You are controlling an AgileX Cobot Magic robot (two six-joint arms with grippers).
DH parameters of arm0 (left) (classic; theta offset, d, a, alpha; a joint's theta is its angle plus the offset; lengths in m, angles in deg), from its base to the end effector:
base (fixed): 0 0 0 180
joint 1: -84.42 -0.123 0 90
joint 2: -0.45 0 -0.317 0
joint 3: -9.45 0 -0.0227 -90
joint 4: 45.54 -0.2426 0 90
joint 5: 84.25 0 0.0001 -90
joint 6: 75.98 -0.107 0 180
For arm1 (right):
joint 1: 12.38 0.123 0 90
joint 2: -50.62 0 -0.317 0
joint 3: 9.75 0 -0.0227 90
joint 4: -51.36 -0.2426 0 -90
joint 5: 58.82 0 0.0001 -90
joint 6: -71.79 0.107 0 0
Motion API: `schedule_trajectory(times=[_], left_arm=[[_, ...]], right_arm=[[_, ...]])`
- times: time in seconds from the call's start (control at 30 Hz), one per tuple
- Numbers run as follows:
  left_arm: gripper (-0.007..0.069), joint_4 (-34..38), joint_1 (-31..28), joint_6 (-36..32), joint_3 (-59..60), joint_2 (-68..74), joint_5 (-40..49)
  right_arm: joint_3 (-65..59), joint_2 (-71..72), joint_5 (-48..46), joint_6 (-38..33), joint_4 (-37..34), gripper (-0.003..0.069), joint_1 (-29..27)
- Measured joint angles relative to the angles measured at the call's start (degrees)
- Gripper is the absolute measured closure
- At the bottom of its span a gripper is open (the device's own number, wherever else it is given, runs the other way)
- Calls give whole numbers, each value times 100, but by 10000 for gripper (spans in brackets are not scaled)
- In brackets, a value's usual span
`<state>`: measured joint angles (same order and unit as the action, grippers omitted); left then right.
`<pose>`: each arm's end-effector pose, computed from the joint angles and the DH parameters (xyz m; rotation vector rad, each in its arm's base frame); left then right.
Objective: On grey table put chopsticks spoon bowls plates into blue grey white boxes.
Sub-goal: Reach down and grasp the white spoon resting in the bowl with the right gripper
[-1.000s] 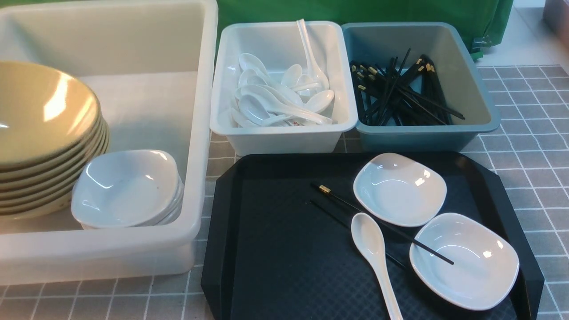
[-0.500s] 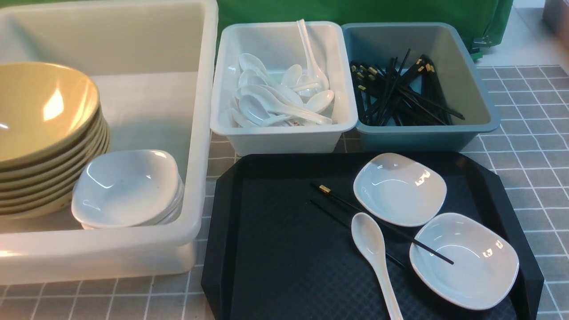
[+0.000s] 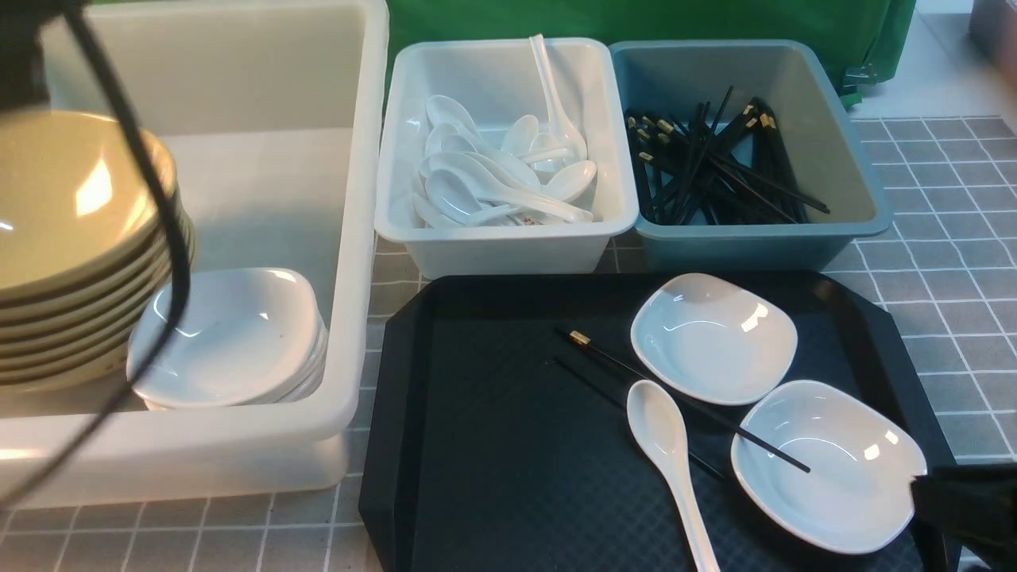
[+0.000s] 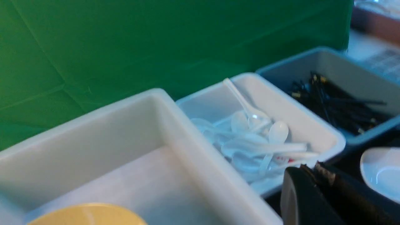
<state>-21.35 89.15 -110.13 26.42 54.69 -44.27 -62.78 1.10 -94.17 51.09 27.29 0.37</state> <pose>0.1321 -0.0392 0.4468 0.5021 1.8179 -0.1280 0.1005 0.0487 0.2594 -0.3918 2.3363 0.3834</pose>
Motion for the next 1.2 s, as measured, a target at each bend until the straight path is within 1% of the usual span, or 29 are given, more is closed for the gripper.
schedule_trajectory(times=[0.1,0.17,0.23,0.3,0.4,0.5,0.63,0.73,0.83,0.87,0.9,1.0,1.07,1.2], left_arm=[[634,-639,156,328,755,-466,79],[634,-870,168,498,1178,-674,114],[634,-1247,170,838,1890,-1161,131],[634,-1463,170,1064,2421,-1622,125],[634,-1558,170,1234,3177,-2352,-56],[634,-1564,170,1245,3671,-2741,-355],[634,-1480,170,1257,4261,-3352,-974],[634,-1442,177,1257,4454,-3607,-1445],[634,-1442,181,1257,4475,-3674,-1641],[634,-1442,181,1257,4475,-3674,-1679],[634,-1442,181,1257,4475,-3674,-1690],[634,-1436,181,1257,4475,-3674,-1753],[634,-1430,181,1257,4475,-3674,-1781],[634,-1425,181,1257,4475,-3674,-1793]], right_arm=[[397,-806,-140,5,-281,410,133],[562,-1113,-100,5,-388,380,258],[782,-1665,171,5,-461,343,587],[929,-2122,376,5,-479,328,903],[1159,-2962,557,5,-469,320,1377],[1350,-3509,646,5,-412,318,1609],[1648,-4327,707,11,-390,316,1737],[1798,-4778,810,6,-384,317,1748],[1882,-5065,914,-61,-384,346,1748],[1904,-5139,941,-108,-384,375,1748],[1908,-5139,946,-116,-384,381,1748],[1925,-5212,1031,-205,-384,501,1748],[1932,-5223,1046,-284,-390,556,1748],[1932,-5173,972,-320,-384,561,1748]])
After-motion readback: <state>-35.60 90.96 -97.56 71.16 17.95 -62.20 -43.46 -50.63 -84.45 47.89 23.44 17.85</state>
